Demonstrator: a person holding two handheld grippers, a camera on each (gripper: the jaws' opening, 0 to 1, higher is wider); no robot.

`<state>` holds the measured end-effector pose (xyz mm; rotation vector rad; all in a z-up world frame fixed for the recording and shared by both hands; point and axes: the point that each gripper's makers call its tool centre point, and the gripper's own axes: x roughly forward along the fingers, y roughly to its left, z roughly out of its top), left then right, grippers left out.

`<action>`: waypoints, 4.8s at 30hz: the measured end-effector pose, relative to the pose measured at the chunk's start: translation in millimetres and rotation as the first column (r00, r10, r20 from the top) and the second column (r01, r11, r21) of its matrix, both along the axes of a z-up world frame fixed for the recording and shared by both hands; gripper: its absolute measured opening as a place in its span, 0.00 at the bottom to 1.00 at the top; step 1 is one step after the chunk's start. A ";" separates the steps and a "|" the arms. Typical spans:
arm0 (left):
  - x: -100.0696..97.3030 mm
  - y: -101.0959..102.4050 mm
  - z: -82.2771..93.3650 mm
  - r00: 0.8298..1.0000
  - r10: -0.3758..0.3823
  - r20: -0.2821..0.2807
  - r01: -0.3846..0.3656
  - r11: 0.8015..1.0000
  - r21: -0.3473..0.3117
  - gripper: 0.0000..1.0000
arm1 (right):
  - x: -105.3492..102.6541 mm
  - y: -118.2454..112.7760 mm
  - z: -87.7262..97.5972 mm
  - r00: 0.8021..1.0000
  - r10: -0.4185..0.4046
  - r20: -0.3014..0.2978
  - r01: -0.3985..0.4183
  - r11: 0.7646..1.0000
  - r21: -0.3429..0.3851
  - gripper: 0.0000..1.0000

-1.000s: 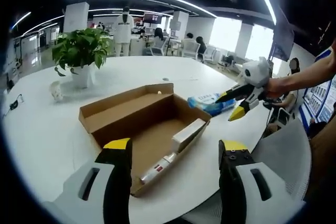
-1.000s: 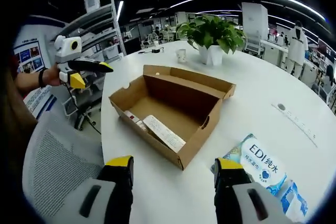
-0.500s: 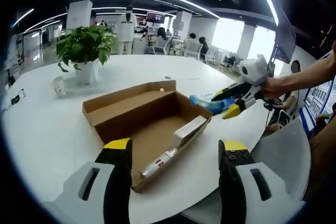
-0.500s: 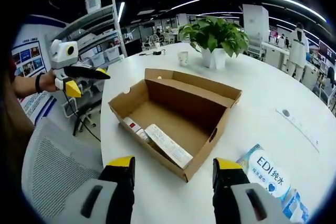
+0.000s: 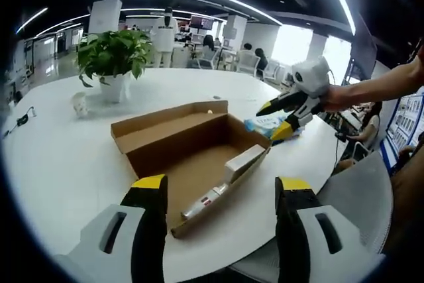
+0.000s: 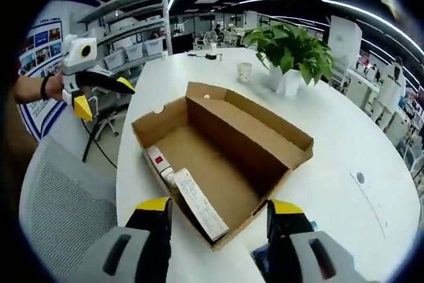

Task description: Operate the shoe box by opening the lid, removing the specified soft item, and placing it in the target area until the item is outside and the box remains undamaged.

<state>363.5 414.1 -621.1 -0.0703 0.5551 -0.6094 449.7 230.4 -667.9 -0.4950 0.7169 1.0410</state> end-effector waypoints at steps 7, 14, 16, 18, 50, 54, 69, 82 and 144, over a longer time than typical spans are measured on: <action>-3.9 6.0 -2.8 1.000 0.014 -0.007 -0.014 1.000 -0.001 0.65 | 8.2 13.0 -4.0 0.995 0.101 0.021 -0.098 0.991 -0.092 0.54; -6.5 9.1 -7.1 1.000 0.022 -0.018 -0.022 1.000 -0.006 0.65 | 10.6 21.4 -24.0 0.980 0.199 0.001 -0.195 0.961 -0.195 0.54; -6.5 10.3 -7.3 1.000 0.025 -0.018 -0.026 1.000 -0.005 0.65 | 8.9 23.7 -30.1 0.977 0.214 -0.020 -0.213 0.954 -0.211 0.54; -6.1 11.9 -7.1 0.999 0.031 -0.018 -0.031 0.999 -0.007 0.65 | 8.2 23.4 -38.8 0.970 0.239 -0.040 -0.241 0.940 -0.243 0.54; -6.1 27.7 -15.0 0.997 0.073 -0.039 -0.074 0.997 -0.014 0.64 | -9.3 52.4 -78.6 0.889 0.422 -0.176 -0.457 0.828 -0.326 0.41; -5.9 30.2 -15.2 0.996 0.078 -0.039 -0.078 0.997 -0.011 0.64 | -9.5 52.2 -86.9 0.884 0.430 -0.183 -0.467 0.808 -0.358 0.36; -7.6 31.6 -14.0 0.996 0.082 -0.041 -0.083 0.997 -0.012 0.63 | -20.5 50.3 -98.8 0.864 0.485 -0.135 -0.496 0.773 -0.395 0.16; -5.8 23.3 -9.2 0.998 0.064 -0.030 -0.064 0.998 -0.011 0.63 | -11.7 49.5 -74.6 0.897 0.430 -0.103 -0.437 0.828 -0.352 0.16; -0.4 -40.2 -4.3 0.998 -0.068 -0.013 0.067 0.997 -0.040 0.61 | -39.2 -32.3 8.3 0.948 0.318 0.019 -0.299 0.907 -0.298 0.16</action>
